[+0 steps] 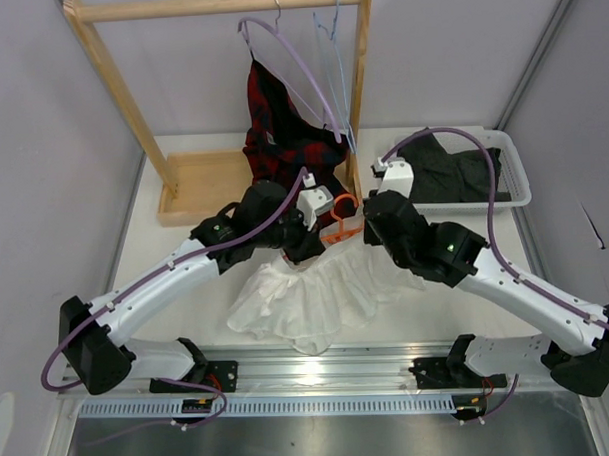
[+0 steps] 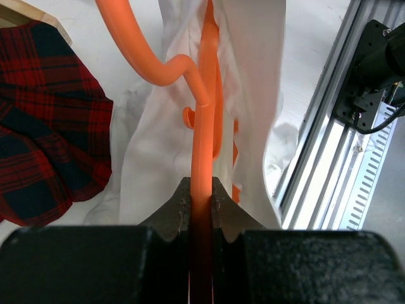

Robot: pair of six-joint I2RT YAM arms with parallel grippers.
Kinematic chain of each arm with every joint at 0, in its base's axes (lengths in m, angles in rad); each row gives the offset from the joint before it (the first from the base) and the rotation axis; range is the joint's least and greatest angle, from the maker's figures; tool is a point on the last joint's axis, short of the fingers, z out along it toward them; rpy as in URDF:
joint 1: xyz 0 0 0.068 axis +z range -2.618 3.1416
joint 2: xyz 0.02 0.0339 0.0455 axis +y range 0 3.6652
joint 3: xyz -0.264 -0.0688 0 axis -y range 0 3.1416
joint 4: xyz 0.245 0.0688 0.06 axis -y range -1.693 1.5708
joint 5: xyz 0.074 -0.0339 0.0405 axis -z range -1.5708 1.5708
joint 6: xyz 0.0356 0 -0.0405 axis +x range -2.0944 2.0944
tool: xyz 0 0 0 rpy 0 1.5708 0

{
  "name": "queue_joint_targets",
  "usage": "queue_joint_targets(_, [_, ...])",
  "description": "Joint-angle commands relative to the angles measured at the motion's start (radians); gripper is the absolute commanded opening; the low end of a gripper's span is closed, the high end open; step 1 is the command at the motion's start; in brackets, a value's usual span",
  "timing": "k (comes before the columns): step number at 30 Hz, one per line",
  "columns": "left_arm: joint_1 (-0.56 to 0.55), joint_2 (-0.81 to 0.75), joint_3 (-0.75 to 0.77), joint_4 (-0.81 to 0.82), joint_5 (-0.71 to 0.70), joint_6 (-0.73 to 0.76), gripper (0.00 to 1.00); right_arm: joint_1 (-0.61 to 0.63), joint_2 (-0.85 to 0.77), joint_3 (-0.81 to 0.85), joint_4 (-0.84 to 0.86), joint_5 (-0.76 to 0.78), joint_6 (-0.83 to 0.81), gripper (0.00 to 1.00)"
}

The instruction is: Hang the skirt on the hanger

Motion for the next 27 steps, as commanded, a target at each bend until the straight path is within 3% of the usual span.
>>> queue_joint_targets(1, [-0.002, -0.088, 0.031, 0.018, 0.019, 0.000, 0.00, -0.043, 0.001, 0.071, -0.042, 0.061, -0.009, 0.00])
queue_joint_targets(14, [-0.002, -0.176, 0.039, 0.017, -0.074, -0.027, 0.00, -0.086, -0.064, -0.019, -0.038, 0.014, 0.007, 0.00])
queue_joint_targets(21, [-0.003, -0.229, 0.008, 0.044, -0.140, -0.038, 0.00, -0.037, -0.087, -0.035, -0.004, -0.013, -0.003, 0.03])
queue_joint_targets(24, [-0.002, -0.257, 0.014, 0.035, -0.149, -0.064, 0.00, -0.023, -0.090, -0.041, 0.013, -0.029, -0.008, 0.29])
queue_joint_targets(25, [-0.002, -0.269, 0.023, 0.032, -0.148, -0.066, 0.00, -0.023, -0.094, -0.044, 0.022, -0.032, -0.006, 0.45])
queue_joint_targets(27, [-0.003, -0.283, 0.031, 0.015, -0.113, -0.059, 0.00, -0.028, -0.093, -0.035, 0.021, -0.032, -0.013, 0.54])
